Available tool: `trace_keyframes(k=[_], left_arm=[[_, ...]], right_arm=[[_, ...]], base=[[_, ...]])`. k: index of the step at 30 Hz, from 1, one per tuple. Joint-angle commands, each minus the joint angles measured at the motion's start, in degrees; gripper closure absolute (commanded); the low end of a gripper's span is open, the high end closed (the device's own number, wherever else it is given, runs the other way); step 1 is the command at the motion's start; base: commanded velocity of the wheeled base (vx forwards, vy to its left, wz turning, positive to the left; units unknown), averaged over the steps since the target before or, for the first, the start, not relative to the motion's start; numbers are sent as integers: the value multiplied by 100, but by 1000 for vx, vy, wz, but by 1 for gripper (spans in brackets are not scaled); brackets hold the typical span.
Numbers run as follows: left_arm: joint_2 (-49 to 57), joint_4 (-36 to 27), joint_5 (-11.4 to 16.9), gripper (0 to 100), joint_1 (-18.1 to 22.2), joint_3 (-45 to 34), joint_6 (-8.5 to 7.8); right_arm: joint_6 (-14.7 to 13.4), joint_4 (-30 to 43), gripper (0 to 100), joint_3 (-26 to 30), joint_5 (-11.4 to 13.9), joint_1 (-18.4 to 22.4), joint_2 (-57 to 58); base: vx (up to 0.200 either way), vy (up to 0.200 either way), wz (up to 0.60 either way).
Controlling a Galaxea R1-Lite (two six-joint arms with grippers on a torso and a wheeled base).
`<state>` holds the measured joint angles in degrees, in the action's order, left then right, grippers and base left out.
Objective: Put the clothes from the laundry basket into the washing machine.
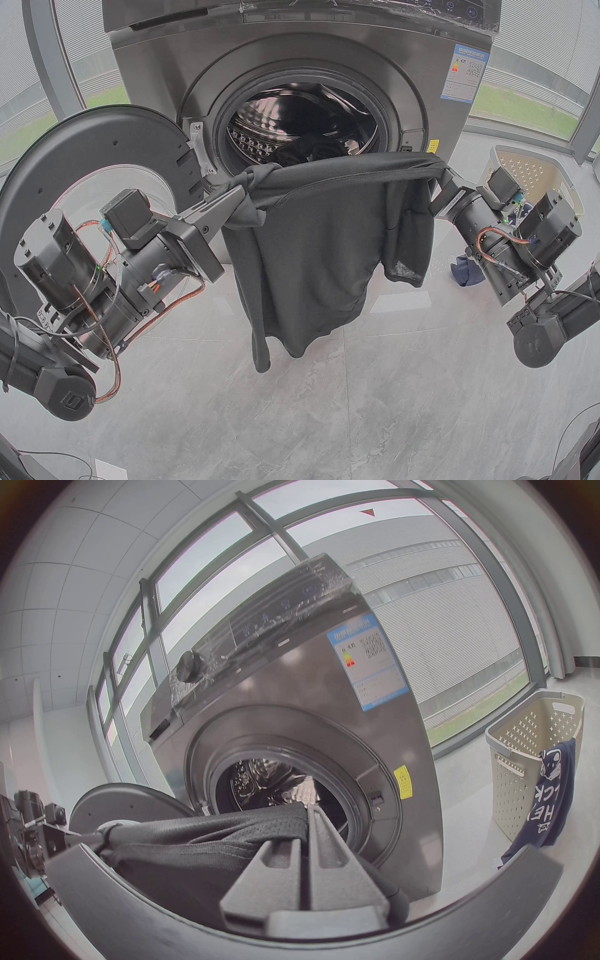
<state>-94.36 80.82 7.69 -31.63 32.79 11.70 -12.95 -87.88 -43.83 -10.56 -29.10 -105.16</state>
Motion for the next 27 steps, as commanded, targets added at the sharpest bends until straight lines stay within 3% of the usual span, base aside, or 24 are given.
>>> trace_keyframes(k=[1, 14, 17, 18, 27], left_arm=[[5, 21, -13, 100, -18, -54, -10], [-83, 65, 83, 100, -273, -361, 25], [-777, 100, 136, 100, -379, -282, 51], [-971, 109, 136, 0, -387, -229, 51], [-2157, 399, 110, 0, -343, 351, 183]], right_arm=[[3, -1, 100, -21, -8, -78, 180], [-59, -1, 100, 23, -8, -281, 215], [-85, -1, 100, 23, 1, -298, 171], [-85, -10, 100, 32, -8, -316, 153], [-85, -10, 100, 129, 10, -448, 145]], base=[[0, 0, 0], [0, 0, 0], [0, 0, 0], [0, 0, 0], [0, 0, 0]])
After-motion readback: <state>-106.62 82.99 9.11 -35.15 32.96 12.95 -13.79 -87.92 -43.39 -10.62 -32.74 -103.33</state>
